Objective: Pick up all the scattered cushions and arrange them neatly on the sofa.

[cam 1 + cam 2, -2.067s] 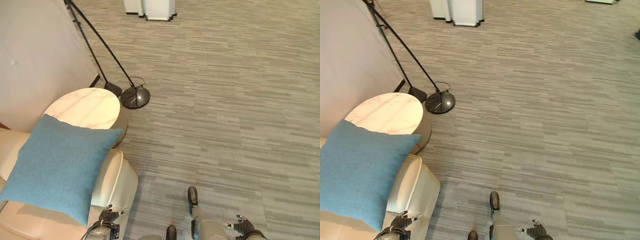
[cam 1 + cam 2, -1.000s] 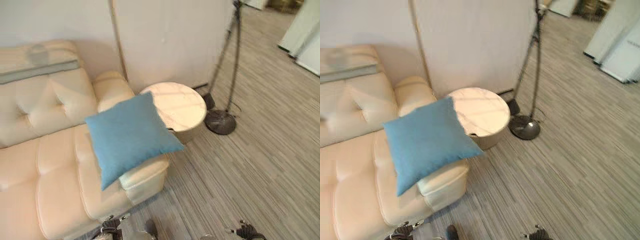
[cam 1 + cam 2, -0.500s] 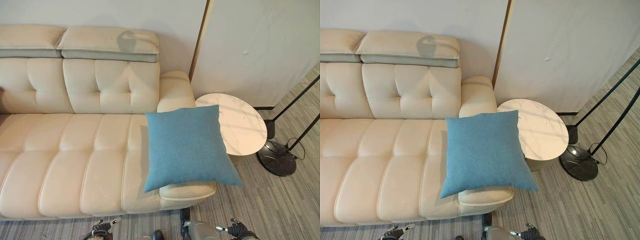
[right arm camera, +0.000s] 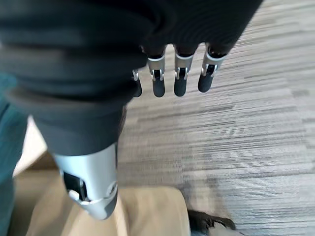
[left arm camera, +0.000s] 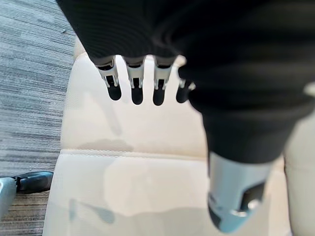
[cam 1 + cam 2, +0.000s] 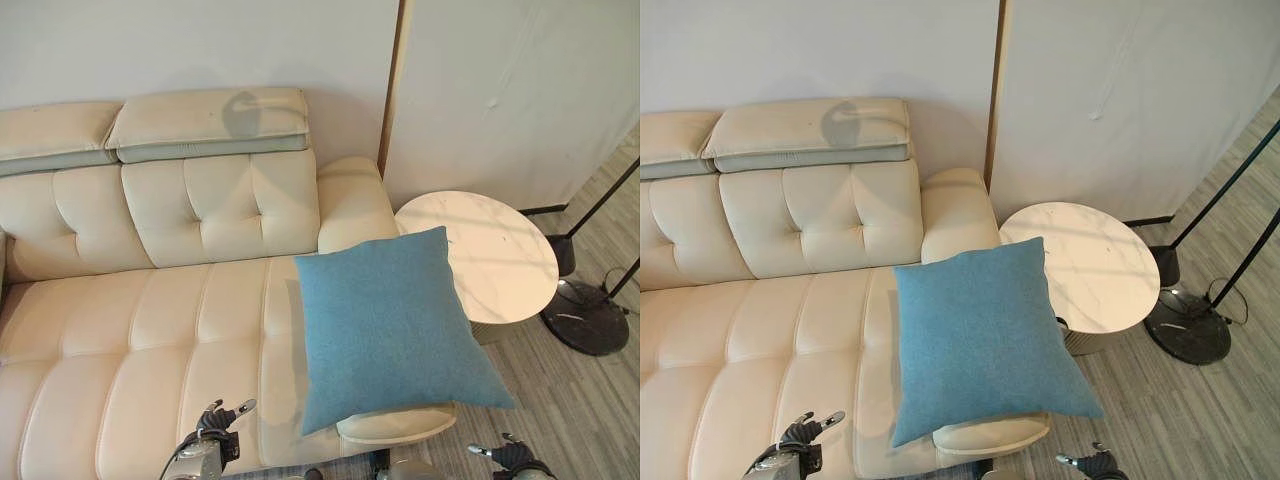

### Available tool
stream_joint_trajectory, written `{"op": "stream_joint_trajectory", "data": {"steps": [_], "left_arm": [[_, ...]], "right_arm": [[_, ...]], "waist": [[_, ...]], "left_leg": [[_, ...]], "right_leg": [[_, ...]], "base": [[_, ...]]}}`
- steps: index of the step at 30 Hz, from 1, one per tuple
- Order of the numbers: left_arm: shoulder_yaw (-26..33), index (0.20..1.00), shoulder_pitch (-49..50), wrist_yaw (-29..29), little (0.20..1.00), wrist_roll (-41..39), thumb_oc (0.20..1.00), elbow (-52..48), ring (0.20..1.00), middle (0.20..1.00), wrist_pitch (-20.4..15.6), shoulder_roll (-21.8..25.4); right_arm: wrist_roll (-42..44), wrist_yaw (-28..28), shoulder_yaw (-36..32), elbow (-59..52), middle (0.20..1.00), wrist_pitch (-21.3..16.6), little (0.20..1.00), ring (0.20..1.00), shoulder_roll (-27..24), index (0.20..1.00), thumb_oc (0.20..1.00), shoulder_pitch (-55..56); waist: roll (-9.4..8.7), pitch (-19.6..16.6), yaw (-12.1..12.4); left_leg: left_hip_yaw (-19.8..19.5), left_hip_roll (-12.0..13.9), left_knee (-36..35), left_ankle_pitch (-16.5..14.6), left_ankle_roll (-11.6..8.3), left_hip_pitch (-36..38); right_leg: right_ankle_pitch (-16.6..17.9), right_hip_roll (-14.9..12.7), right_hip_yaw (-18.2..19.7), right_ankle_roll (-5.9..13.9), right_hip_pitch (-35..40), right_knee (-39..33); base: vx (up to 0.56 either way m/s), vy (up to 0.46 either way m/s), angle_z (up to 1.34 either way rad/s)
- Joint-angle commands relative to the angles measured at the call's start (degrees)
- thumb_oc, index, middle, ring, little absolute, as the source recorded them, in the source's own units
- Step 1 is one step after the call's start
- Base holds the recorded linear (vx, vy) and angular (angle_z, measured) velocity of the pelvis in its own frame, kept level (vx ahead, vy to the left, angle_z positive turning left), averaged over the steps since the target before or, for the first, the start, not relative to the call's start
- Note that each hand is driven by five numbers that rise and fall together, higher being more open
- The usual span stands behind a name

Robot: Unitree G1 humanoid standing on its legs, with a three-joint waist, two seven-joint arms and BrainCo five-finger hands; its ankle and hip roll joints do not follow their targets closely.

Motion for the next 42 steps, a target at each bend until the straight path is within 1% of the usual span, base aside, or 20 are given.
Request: {"op": "stream_joint_trajectory", "data": {"steps": [1, 2, 3, 6, 9, 11, 12, 15, 16, 17, 18, 22, 29, 30, 31, 32, 33, 34, 40, 42], "left_arm": [[0.7, 1.000, -1.1, -0.5, 1.000, -3.6, 1.000, 1.0, 1.000, 1.000, -0.7, 0.5], [1.0, 1.000, -2.0, -1.0, 1.000, -5.4, 1.000, 1.0, 1.000, 1.000, -0.5, 0.3], [1.0, 1.000, -2.0, -1.0, 1.000, -5.4, 1.000, 1.0, 1.000, 1.000, -0.5, 0.3], [1.7, 1.000, -4.8, -1.2, 1.000, -8.7, 1.000, 2.4, 1.000, 1.000, -0.4, 0.2], [1.9, 1.000, -8.5, 0.0, 1.000, -12.4, 1.000, 3.5, 1.000, 1.000, -0.8, -0.8], [1.5, 1.000, -9.9, 0.6, 1.000, -13.2, 1.000, 3.3, 1.000, 1.000, -1.2, -1.2], [0.6, 1.000, -12.8, 2.5, 1.000, -15.4, 1.000, 2.1, 1.000, 1.000, -1.9, -2.5], [-1.3, 1.000, -17.0, 4.8, 1.000, -18.1, 1.000, 0.8, 1.000, 1.000, -2.9, -4.3], [-2.3, 1.000, -18.7, 5.6, 1.000, -19.2, 1.000, 0.4, 1.000, 1.000, -3.0, -5.2], [-4.0, 1.000, -21.6, 7.0, 1.000, -20.4, 1.000, 0.1, 1.000, 1.000, -3.5, -6.3], [-3.9, 1.000, -21.7, 7.0, 1.000, -20.4, 1.000, 0.1, 1.000, 1.000, -3.5, -6.2], [-8.1, 1.000, -28.2, 9.8, 1.000, -22.7, 1.000, -0.2, 1.000, 1.000, -4.5, -7.4], [-12.7, 1.000, -30.3, 10.3, 1.000, -24.7, 1.000, -1.5, 1.000, 1.000, -4.6, -9.8], [-14.4, 0.580, -29.3, 9.5, 0.580, -25.7, 0.580, -3.0, 0.580, 0.580, -4.6, -11.0], [-14.4, 0.200, -29.3, 9.5, 0.200, -25.7, 0.200, -3.1, 0.200, 0.200, -4.6, -11.0], [-15.5, 0.200, -28.5, 8.7, 0.200, -26.0, 0.200, -4.1, 0.200, 0.200, -4.5, -11.5], [-16.3, 0.200, -27.6, 8.1, 0.200, -26.6, 0.200, -6.0, 0.200, 0.200, -4.7, -11.7], [-17.1, 0.200, -26.6, 7.3, 0.200, -27.4, 0.200, -7.4, 0.200, 0.200, -4.6, -11.8], [-20.3, 0.200, -19.6, 6.0, 0.200, -30.1, 0.200, -17.5, 0.200, 0.200, -5.5, -11.8], [-20.8, 0.200, -15.3, 7.1, 0.200, -29.5, 0.200, -25.1, 0.200, 0.200, -6.4, -10.9]], "right_arm": [[1.5, -2.4, -2.8, -4.0, 1.000, -0.3, 1.000, 1.000, -5.3, 1.000, 1.000, 1.8], [0.7, -2.3, -4.6, -4.7, 1.000, 0.4, 1.000, 1.000, -7.8, 1.000, 1.000, 2.5], [0.7, -2.3, -4.6, -4.7, 1.000, 0.4, 1.000, 1.000, -7.8, 1.000, 1.000, 2.5], [-2.1, -1.2, -5.7, -5.5, 1.000, 1.9, 1.000, 1.000, -13.3, 1.000, 1.000, 1.2], [-4.6, -0.6, -5.8, -10.7, 1.000, 2.8, 1.000, 1.000, -17.7, 1.000, 1.000, -1.4], [-5.1, -0.8, -5.6, -13.5, 1.000, 2.8, 1.000, 1.000, -18.5, 1.000, 1.000, -2.4], [-5.7, -1.4, -4.0, -19.1, 1.000, 2.4, 1.000, 1.000, -18.7, 1.000, 1.000, -5.9], [-4.0, -3.0, 0.6, -22.8, 1.000, 1.8, 1.000, 1.000, -15.3, 1.000, 1.000, -12.6], [-3.5, -3.6, 3.2, -23.8, 1.000, 1.7, 1.000, 1.000, -13.4, 1.000, 1.000, -15.6], [-1.7, -4.9, 7.2, -24.2, 1.000, 1.6, 1.000, 1.000, -9.7, 1.000, 1.000, -20.3], [-1.7, -4.9, 7.2, -24.2, 1.000, 1.6, 1.000, 1.000, -9.6, 1.000, 1.000, -20.4], [1.3, -7.7, 15.0, -24.5, 1.000, 1.9, 1.000, 1.000, -3.1, 1.000, 1.000, -30.9], [10.4, -8.9, 22.7, -24.9, 1.000, 0.0, 1.000, 1.000, 5.7, 1.000, 1.000, -33.3], [14.7, -7.3, 24.6, -25.2, 1.000, -0.9, 1.000, 1.000, 7.6, 1.000, 1.000, -32.0], [14.8, -7.3, 24.6, -25.2, 1.000, -0.9, 1.000, 1.000, 7.6, 1.000, 1.000, -32.0], [16.5, -6.1, 26.0, -24.8, 0.915, -1.2, 0.915, 0.915, 8.5, 0.915, 0.915, -31.0], [17.8, -5.2, 26.6, -24.7, 0.529, -1.3, 0.529, 0.529, 8.8, 0.529, 0.529, -30.4], [19.4, -4.3, 26.9, -24.7, 0.200, -1.5, 0.200, 0.200, 9.1, 0.200, 0.200, -29.4], [26.4, -0.5, 28.4, -26.8, 0.200, -2.4, 0.200, 0.200, 11.0, 0.200, 0.200, -23.8], [27.4, 0.0, 27.6, -30.4, 0.200, -3.1, 0.200, 0.200, 10.8, 0.200, 0.200, -20.8]], "waist": [[-2.05, -1.9, -1.7], [-2.22, -2.6, -2.2], [-2.20, -2.5, -2.2], [-2.89, -2.9, -2.3], [-3.54, -3.2, -2.6], [-3.70, -3.1, -2.8], [-3.92, -2.7, -3.0], [-3.84, -1.0, -3.0], [-3.75, -0.1, -2.9], [-3.49, 1.3, -2.9], [-3.52, 1.2, -2.9], [-3.02, 4.1, -2.6], [-3.34, 7.1, -1.6], [-3.54, 8.2, -1.1], [-3.54, 8.1, -1.1], [-3.56, 8.7, -0.9], [-3.63, 8.8, -0.5], [-3.70, 9.0, -0.2], [-4.23, 9.5, 1.5], [-4.24, 9.0, 2.2]], "left_leg": [[-0.2, 3.0, -5.9, 6.2, -2.53, -4.0], [0.5, 3.1, -5.9, 5.3, -2.76, -3.1], [0.5, 3.1, -5.9, 5.2, -2.76, -3.1], [1.9, 3.3, -5.9, 4.1, -2.68, -1.5], [3.1, 3.3, -5.9, 3.3, -2.66, -0.9], [3.3, 3.3, -5.9, 3.1, -2.64, -0.8], [3.6, 3.2, -5.9, 2.9, -2.45, -1.2], [3.9, 3.2, -5.9, 3.0, -2.19, -2.7], [3.9, 3.3, -5.9, 3.1, -2.07, -3.6], [3.8, 3.3, -5.9, 3.6, -1.90, -5.7], [3.8, 3.3, -5.9, 3.7, -1.89, -5.9], [3.5, 3.2, -5.9, 5.3, -1.67, -10.7], [2.6, 2.6, -5.9, 6.6, -1.31, -13.5], [2.3, 2.4, -5.9, 6.7, -1.23, -13.7], [2.3, 2.4, -5.9, 6.7, -1.23, -13.7], [2.1, 2.3, -5.9, 6.7, -1.24, -13.7], [2.0, 2.3, -5.9, 6.8, -1.19, -13.9], [1.8, 2.2, -5.9, 6.8, -1.14, -13.8], [1.3, 1.8, -5.9, 6.1, -0.92, -12.7], [1.0, 1.5, -5.9, 5.4, -0.44, -11.6]], "right_leg": [[-6.7, 1.2, 0.0, 2.76, 1.0, 0.6], [-6.9, 1.2, 0.1, 2.90, 1.3, 0.0], [-6.9, 1.2, 0.2, 2.90, 1.4, 0.0], [-7.0, 1.2, 0.9, 3.47, 2.1, 0.0], [-6.9, 1.0, 1.5, 4.01, 2.3, 0.0], [-6.8, 0.9, 1.6, 4.13, 2.3, 0.0], [-6.5, 0.8, 1.9, 4.38, 1.7, 0.0], [-5.7, 0.6, 2.4, 4.54, -0.4, 0.0], [-5.5, 0.6, 2.5, 4.60, -1.5, 0.0], [-4.8, 0.5, 2.7, 4.60, -3.8, 0.0], [-4.7, 0.5, 2.8, 4.59, -4.0, 0.0], [-3.3, 0.3, 3.1, 4.44, -9.6, 1.1], [-3.8, 0.1, 2.4, 4.00, -13.8, 4.6], [-3.9, -0.1, 2.3, 3.96, -14.1, 4.9], [-3.9, -0.1, 2.3, 3.97, -14.1, 4.9], [-3.9, -0.1, 2.0, 3.96, -14.0, 5.1], [-3.8, -0.2, 2.0, 3.97, -14.2, 5.0], [-3.8, -0.2, 1.9, 3.99, -13.9, 4.8], [-3.4, -0.4, 1.5, 4.55, -12.2, 3.2], [-3.3, -0.8, 1.2, 4.94, -10.7, 2.7]], "base": [[0.08, 0.060, -0.03], [0.08, 0.060, -0.04], [0.09, 0.068, -0.03], [0.08, 0.050, -0.13], [0.07, 0.060, -0.23], [0.02, 0.048, -0.26], [-0.02, 0.057, -0.19], [-0.07, 0.053, -0.12], [-0.15, 0.038, -0.17], [-0.13, 0.022, -0.21], [-0.13, 0.016, -0.12], [-0.12, 0.014, 0.05], [-0.03, 0.013, 0.01], [-0.01, 0.019, -0.07], [0.00, 0.000, 0.00], [0.00, 0.000, 0.00], [0.02, 0.011, 0.05], [0.03, 0.017, 0.06], [0.03, 0.040, 0.04], [0.00, 0.087, 0.04]]}}
